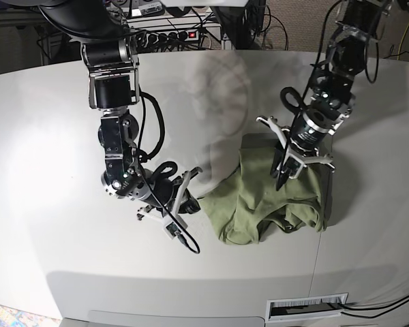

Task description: Fold the T-shirt properly

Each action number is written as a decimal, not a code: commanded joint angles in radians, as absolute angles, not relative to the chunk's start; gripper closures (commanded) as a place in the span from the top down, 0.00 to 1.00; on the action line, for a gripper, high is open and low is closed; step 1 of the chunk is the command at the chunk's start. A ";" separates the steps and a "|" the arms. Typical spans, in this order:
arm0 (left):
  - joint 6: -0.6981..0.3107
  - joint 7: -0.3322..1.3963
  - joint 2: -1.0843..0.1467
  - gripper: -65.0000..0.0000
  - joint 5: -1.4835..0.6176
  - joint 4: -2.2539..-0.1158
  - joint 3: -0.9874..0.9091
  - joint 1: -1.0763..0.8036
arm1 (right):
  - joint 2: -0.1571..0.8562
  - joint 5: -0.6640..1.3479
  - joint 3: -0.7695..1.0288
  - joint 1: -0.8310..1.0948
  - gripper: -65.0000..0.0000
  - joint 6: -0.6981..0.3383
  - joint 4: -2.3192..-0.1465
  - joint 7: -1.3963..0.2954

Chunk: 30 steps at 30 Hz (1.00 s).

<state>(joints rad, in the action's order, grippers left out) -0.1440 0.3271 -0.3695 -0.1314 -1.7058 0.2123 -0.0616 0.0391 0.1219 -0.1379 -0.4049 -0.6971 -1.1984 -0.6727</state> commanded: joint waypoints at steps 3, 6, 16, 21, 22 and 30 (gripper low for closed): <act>-0.193 0.276 -0.316 0.00 -0.134 -1.631 0.207 -0.007 | 0.030 0.141 -0.137 -0.438 0.00 -0.698 -1.215 -0.661; -0.233 0.274 -0.253 0.00 -0.134 -1.541 0.207 0.023 | 0.030 0.141 -0.136 -0.438 0.00 -0.698 -1.215 -0.666; -0.327 0.276 -0.142 0.00 0.000 -1.436 0.207 0.047 | 0.031 0.141 -0.136 -0.438 0.00 -0.698 -1.216 -0.681; -0.347 0.342 -0.178 0.03 0.005 -1.565 0.207 0.047 | 0.031 0.181 -0.093 -0.438 0.00 -0.698 -1.220 -0.731; -0.356 0.366 -0.184 0.05 -0.002 -1.598 0.207 0.047 | 0.031 0.212 -0.071 -0.438 0.00 -0.698 -1.225 -0.748; -0.352 0.515 -0.275 0.06 -0.003 -1.828 0.206 0.035 | 0.034 0.401 0.133 -0.437 0.00 -0.698 -1.365 -1.001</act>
<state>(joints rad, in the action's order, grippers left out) -0.3569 0.5289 -0.2745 0.0040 -1.8099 0.2092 0.0254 0.0330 0.3771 0.1341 -0.4065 -0.6956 -1.3464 -1.0252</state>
